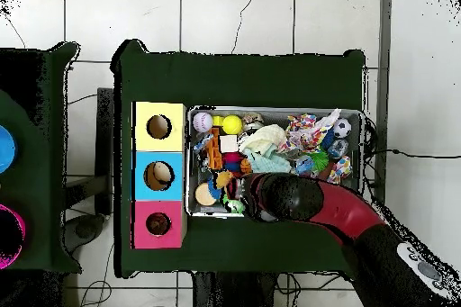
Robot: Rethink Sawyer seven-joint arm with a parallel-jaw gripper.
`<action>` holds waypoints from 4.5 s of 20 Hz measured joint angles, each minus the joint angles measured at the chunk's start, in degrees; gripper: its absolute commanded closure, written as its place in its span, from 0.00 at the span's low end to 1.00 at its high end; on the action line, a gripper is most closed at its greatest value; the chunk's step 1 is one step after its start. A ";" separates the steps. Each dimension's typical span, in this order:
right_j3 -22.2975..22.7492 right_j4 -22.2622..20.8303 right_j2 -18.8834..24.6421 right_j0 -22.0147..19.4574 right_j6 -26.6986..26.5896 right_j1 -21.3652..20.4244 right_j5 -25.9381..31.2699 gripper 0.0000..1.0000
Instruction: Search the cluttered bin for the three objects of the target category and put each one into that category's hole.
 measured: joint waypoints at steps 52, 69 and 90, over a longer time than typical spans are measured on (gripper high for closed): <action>3.85 0.22 4.08 5.77 0.00 4.86 -11.57 1.00; 3.84 -3.90 7.51 -2.72 0.00 14.97 -12.53 1.00; 3.68 -12.70 10.68 -6.47 0.00 18.89 -12.74 1.00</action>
